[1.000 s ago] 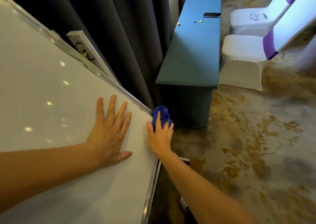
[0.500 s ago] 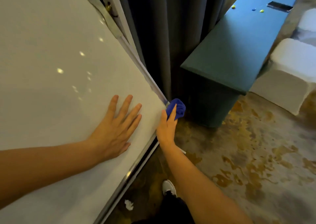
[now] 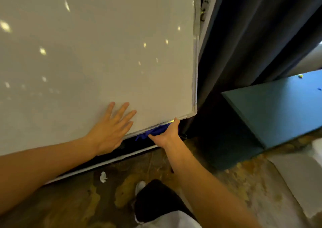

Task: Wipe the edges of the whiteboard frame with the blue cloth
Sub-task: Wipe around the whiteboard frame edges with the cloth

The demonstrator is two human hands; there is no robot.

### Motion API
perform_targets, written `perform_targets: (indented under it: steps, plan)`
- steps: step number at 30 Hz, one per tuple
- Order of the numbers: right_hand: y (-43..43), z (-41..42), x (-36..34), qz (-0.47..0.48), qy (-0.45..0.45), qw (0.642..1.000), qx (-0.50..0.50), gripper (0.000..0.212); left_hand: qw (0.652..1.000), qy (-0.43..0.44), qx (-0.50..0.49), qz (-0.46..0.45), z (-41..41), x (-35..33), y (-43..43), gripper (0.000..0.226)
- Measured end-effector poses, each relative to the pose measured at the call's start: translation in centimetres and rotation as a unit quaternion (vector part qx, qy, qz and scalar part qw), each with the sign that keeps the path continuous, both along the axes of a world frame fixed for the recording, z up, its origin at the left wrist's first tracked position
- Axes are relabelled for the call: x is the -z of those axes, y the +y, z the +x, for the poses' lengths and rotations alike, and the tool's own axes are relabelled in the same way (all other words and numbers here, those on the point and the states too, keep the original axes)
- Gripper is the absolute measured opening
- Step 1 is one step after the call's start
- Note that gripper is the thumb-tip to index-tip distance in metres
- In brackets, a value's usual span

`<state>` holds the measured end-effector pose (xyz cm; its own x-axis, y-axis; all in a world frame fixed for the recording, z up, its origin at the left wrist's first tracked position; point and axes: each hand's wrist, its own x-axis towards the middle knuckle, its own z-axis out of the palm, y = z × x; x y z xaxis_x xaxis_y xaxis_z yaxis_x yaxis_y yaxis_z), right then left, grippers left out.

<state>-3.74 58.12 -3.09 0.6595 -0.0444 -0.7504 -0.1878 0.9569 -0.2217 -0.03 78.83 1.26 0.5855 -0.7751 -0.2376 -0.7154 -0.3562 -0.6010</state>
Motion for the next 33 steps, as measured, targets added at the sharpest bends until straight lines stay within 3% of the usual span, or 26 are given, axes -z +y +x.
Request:
perform_targets:
  steps: [4,6,9,10,11,12,13,15,17,18,20,21,23,25,27,29,33]
  plan:
    - [-2.4,-1.7,-0.2,0.019,-0.013,0.992,-0.124,0.073,0.987,0.034,-0.141,-0.067,-3.9,1.1,2.8,0.077]
    - [-6.0,-1.8,-0.7,-0.006,-0.019,0.993,-0.117,0.071,0.952,0.042,-0.254,-0.164,-6.1,2.1,3.1,0.084]
    - [-11.5,-1.0,-1.9,-0.150,-0.009,0.987,-0.053,0.050,0.843,0.080,-0.414,-0.334,-7.5,4.1,1.3,0.092]
    - [-12.4,-1.1,-1.8,-0.233,-0.010,0.970,-0.070,0.041,0.798,0.088,-0.458,-0.382,-7.6,5.0,0.1,0.092]
    - [-12.9,-1.2,-1.3,-0.357,-0.011,0.926,-0.124,0.036,0.742,0.091,-0.500,-0.437,-7.6,6.0,-1.3,0.093]
    - [-13.0,-1.7,-0.2,-0.505,-0.022,0.840,-0.194,0.040,0.676,0.092,-0.534,-0.500,-7.3,6.8,-3.0,0.092]
    - [-13.6,-2.3,1.3,-0.632,-0.065,0.724,-0.269,0.052,0.590,0.094,-0.567,-0.567,-7.0,7.5,-5.3,0.092]
    - [-15.5,-4.0,3.7,-0.789,-0.172,0.439,-0.393,0.074,0.398,0.105,-0.614,-0.674,-6.1,7.9,-9.7,0.090]
    - [-19.3,-4.0,4.6,-0.849,-0.257,0.169,-0.429,0.080,0.246,0.112,-0.626,-0.731,-4.9,7.7,-14.3,0.088]
    - [-21.1,-3.2,4.9,-0.847,-0.305,0.075,-0.428,0.079,0.191,0.105,-0.619,-0.754,-4.4,7.3,-16.1,0.087]
    - [-24.0,-0.7,4.4,-0.809,-0.401,-0.071,-0.424,0.074,0.084,0.083,-0.574,-0.810,-3.1,6.6,-19.1,0.084]
    - [-24.9,0.7,4.0,-0.781,-0.435,-0.138,-0.427,0.072,0.007,0.080,-0.547,-0.834,-2.6,6.3,-19.9,0.080]
    - [-25.8,3.3,3.0,-0.720,-0.465,-0.258,-0.445,0.072,-0.137,0.103,-0.483,-0.859,-2.2,5.3,-21.1,0.069]
    - [-25.3,5.4,1.9,-0.669,-0.477,-0.355,-0.446,0.070,-0.215,0.101,-0.437,-0.868,-2.7,4.7,-22.1,0.066]
    - [-23.2,7.1,1.3,-0.642,-0.491,-0.423,-0.409,0.068,-0.253,0.086,-0.406,-0.874,-2.8,4.4,-22.4,0.070]
    - [-20.5,8.0,0.8,-0.621,-0.509,-0.464,-0.374,0.066,-0.273,0.087,-0.392,-0.874,-2.9,4.4,-22.2,0.072]
    - [-15.5,8.2,-0.2,-0.607,-0.541,-0.480,-0.329,0.063,-0.288,0.114,-0.383,-0.870,-3.7,5.2,-20.9,0.076]
